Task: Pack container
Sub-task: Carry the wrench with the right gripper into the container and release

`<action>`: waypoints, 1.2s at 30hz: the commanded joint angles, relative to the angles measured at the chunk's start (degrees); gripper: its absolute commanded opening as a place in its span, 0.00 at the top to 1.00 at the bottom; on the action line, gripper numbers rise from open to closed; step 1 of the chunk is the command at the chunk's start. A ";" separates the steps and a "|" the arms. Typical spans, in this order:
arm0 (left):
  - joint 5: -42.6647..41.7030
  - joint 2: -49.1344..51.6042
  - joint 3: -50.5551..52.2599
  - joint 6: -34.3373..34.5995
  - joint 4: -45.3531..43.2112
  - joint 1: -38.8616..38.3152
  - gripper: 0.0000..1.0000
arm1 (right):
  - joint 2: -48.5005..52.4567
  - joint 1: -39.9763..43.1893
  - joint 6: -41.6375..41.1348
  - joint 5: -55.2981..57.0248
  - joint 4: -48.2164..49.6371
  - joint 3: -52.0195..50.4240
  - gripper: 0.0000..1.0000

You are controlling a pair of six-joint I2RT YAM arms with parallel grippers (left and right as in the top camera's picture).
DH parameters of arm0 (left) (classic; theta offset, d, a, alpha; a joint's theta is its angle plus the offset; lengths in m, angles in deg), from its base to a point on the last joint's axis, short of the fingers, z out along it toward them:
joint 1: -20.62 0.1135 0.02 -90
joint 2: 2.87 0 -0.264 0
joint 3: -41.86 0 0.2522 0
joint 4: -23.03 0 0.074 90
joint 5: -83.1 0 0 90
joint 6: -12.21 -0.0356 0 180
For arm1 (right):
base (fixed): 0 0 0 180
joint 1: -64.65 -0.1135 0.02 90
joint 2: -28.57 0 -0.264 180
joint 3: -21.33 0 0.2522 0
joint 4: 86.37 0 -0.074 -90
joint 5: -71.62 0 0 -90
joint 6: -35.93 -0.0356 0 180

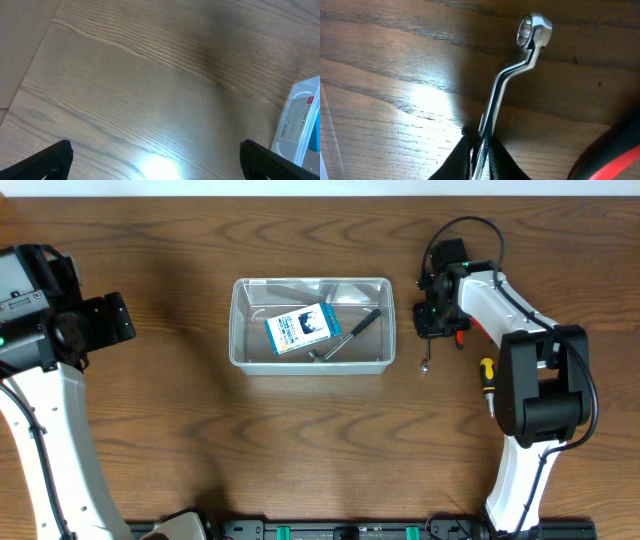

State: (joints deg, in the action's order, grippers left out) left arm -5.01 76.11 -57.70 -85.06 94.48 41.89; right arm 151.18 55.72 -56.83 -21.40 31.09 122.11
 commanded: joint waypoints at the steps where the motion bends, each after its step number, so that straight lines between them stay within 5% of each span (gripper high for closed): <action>1: -0.17 0.11 0.61 0.76 0.15 0.24 0.02 | 1.44 -0.15 -0.17 -0.44 -0.09 -0.55 0.90; 15: -0.17 0.11 0.61 0.76 0.15 0.24 0.02 | 1.36 -0.11 -0.15 -0.42 0.07 0.09 0.99; 25: -0.20 0.11 0.61 0.76 0.17 0.24 0.02 | -7.52 -2.05 0.81 4.22 -4.90 16.13 0.99; 36: -2.71 0.11 0.61 0.68 0.13 0.24 0.02 | -11.08 -19.23 37.70 0.31 -8.04 21.42 0.99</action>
State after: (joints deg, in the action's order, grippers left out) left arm -6.93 76.11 -57.70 -85.06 94.48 41.89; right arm 138.44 39.92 -32.55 -18.23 23.71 144.06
